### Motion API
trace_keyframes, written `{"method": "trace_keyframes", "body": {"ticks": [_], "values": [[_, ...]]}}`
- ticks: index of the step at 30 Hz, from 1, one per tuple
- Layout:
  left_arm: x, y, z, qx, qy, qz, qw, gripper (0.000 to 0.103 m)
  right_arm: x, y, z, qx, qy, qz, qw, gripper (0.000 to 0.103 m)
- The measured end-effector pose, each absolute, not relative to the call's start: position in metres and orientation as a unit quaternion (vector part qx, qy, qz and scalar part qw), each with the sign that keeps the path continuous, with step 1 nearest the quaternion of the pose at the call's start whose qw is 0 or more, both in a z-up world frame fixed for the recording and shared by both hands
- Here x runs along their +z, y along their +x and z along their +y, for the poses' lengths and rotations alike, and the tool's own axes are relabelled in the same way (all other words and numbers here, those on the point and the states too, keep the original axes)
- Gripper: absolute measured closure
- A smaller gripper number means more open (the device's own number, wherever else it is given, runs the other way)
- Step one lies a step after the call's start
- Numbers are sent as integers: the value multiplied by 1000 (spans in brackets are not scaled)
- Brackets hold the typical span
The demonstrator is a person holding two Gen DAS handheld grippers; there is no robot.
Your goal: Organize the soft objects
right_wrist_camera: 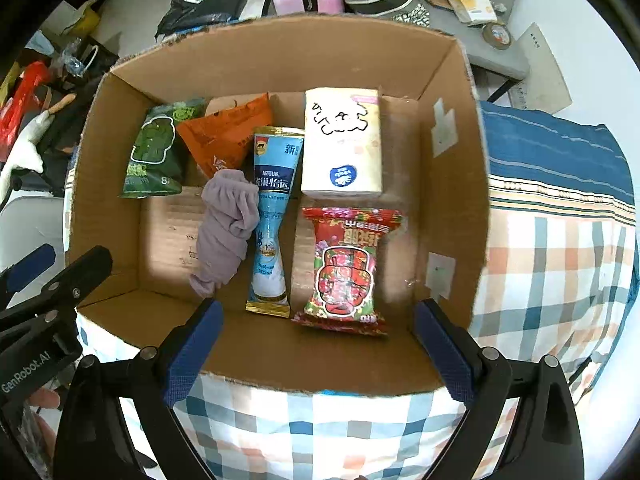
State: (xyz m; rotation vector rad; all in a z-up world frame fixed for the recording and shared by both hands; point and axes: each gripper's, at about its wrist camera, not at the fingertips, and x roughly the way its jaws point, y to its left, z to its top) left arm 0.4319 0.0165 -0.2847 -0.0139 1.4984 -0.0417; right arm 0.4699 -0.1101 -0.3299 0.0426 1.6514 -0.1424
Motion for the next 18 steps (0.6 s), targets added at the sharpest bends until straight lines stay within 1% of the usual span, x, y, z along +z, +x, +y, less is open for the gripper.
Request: {"method": "trace_keyframes", "body": {"ticks": [10,14,18], "values": [[-245,405,20,-14,-18,651,759,13,-287,442,-112,-64,23,706,705,5],[-209,382,23,-11,-26,620,784,13,-252,420,-107,-55,23,681,730,5],[-161,349,25,2,-20,572,820,13,-209,390,-100,-45,17,647,761,5]]}}
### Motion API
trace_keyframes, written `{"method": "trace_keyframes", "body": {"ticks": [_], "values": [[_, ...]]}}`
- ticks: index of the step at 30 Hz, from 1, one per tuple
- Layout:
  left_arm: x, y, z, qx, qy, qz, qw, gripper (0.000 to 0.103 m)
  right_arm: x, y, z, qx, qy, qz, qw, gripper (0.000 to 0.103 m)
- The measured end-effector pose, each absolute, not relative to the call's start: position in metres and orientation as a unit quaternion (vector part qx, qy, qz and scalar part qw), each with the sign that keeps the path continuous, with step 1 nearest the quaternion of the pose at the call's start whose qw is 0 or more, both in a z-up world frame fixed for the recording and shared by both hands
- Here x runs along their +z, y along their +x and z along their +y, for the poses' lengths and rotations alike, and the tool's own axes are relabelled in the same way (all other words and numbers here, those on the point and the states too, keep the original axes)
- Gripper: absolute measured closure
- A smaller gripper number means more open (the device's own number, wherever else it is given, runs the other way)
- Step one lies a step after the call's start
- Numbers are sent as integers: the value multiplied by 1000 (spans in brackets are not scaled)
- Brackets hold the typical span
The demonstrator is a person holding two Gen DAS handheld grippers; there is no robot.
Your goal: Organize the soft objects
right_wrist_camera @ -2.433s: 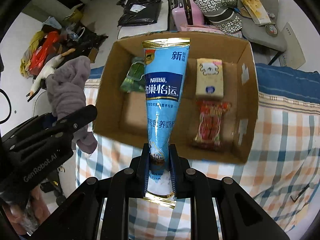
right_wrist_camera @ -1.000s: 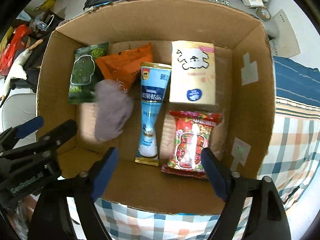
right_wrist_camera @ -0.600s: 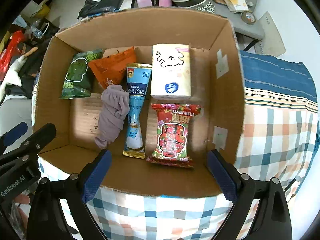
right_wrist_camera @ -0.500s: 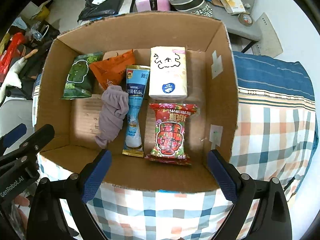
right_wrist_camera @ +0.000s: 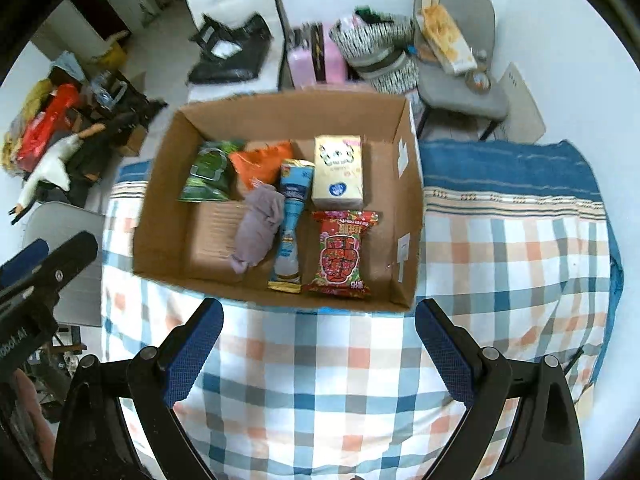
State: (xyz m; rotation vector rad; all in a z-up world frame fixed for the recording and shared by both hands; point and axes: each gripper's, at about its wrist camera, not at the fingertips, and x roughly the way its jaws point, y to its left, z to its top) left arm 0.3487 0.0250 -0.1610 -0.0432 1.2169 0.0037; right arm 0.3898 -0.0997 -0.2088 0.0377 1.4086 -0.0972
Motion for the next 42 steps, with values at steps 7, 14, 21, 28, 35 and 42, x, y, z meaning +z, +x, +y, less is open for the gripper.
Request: {"method": "trace_keyframes", "body": {"ticks": [7,14,21,28,35,42], "values": [[-103,294,28,-1,-13,529,849,13,-135,330,-89,-30,16,591,806,5],[-56,246,29,0,-10,494,869,13,-77,281,-84,-20,13,555,832,5],[-24,209,31,-8,-25,482,876,13,-28,245,-78,-11,14,523,852,5],[1,181,30,-6,-22,459,888,13,11,214,-74,-12,4,496,868,5],[15,165,30,-2,-17,445,895,13,30,197,-74,-26,-3,482,876,5],[21,156,29,5,-16,443,896,13,37,194,-72,-53,-19,469,881,5]]}}
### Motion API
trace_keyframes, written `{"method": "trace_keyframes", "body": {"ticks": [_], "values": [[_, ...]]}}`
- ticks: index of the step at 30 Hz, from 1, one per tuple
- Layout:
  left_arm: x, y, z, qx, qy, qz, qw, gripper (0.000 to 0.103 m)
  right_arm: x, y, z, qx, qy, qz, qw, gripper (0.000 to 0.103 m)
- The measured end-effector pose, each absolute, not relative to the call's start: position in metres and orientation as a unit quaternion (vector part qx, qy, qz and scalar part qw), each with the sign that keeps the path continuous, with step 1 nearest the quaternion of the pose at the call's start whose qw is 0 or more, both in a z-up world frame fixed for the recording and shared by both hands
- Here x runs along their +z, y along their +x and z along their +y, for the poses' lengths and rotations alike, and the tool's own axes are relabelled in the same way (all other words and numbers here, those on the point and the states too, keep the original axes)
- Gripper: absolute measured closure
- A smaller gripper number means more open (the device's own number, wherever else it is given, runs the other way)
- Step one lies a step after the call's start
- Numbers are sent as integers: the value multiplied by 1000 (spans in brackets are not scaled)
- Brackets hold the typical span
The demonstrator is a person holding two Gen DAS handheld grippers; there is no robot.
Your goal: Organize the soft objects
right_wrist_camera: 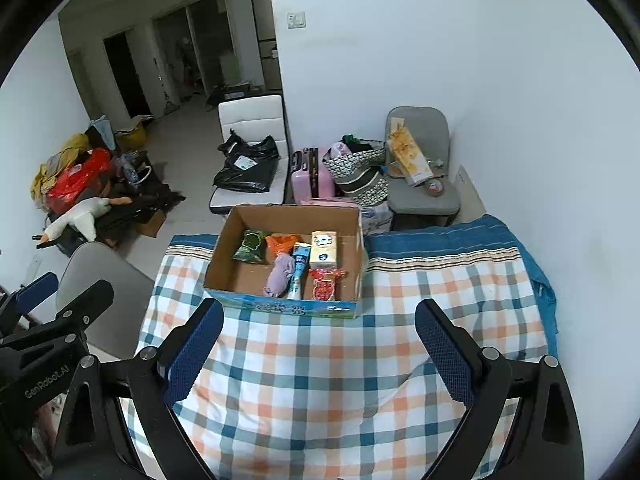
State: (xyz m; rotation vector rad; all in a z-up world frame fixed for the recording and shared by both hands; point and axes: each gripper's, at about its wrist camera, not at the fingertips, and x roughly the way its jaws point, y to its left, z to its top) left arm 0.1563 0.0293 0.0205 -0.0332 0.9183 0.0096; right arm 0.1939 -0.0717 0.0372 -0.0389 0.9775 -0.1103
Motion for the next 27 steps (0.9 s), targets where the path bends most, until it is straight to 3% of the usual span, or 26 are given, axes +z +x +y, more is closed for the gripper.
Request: {"method": "trace_keyframes", "body": {"ticks": [27], "values": [[20,155,34,5,-18,446,895,13,37,193,-76,-64,-14,472,879,5]]}}
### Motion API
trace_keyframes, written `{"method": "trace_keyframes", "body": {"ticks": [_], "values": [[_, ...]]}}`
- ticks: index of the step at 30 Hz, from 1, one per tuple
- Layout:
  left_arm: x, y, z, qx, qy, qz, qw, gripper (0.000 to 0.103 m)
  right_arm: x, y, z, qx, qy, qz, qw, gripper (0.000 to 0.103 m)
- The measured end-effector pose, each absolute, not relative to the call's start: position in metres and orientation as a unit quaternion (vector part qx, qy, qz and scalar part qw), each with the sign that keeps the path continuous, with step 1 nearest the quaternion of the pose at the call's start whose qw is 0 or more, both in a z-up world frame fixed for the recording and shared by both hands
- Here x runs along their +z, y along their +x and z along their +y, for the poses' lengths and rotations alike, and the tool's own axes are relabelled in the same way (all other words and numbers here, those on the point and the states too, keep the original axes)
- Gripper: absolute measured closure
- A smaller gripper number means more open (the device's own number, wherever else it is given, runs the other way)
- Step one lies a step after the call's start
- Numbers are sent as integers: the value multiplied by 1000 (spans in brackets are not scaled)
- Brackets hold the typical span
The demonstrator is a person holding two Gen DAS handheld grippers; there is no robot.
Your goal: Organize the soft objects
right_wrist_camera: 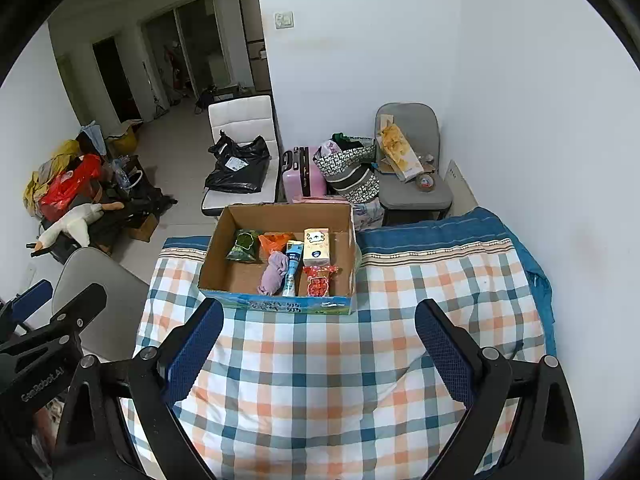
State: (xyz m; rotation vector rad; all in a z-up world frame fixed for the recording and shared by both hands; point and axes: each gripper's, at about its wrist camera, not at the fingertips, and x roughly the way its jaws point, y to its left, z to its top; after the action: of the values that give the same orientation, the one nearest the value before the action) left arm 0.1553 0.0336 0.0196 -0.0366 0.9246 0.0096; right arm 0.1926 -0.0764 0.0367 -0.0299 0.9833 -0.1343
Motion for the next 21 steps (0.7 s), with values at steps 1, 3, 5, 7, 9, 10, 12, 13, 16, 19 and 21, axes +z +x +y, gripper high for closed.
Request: {"method": "trace_keyframes", "body": {"ticks": [1,3,5,7,9,10,12,13,16,19,21], "values": [[20,155,34,5,-18,446,895,13,37,192,-75,-65,-14,472,879,5],[19,155,34,4,-17,446,895,13,37,192,-75,-65,-14,472,879,4],[19,155,34,4,-17,445,895,13,36,192,-75,-66,-14,471,879,5],[19,155,34,4,-20,445,895,13,37,192,-75,-65,-14,471,880,5],[20,155,34,4,-19,445,895,13,37,191,-74,-67,-14,470,880,5],[19,155,34,5,-20,445,895,13,37,191,-75,-66,-13,470,880,5],[19,155,34,5,-20,445,895,13,37,191,-75,-65,-15,471,880,5],[19,155,34,5,-20,445,895,13,37,191,-75,-65,-14,470,880,5],[20,154,34,5,-21,444,896,13,37,191,-75,-65,-15,470,880,5],[20,156,34,5,-21,445,895,13,37,190,-74,-67,-13,470,880,4],[21,157,32,5,-21,444,896,13,37,190,-73,-67,-11,470,880,5]]}}
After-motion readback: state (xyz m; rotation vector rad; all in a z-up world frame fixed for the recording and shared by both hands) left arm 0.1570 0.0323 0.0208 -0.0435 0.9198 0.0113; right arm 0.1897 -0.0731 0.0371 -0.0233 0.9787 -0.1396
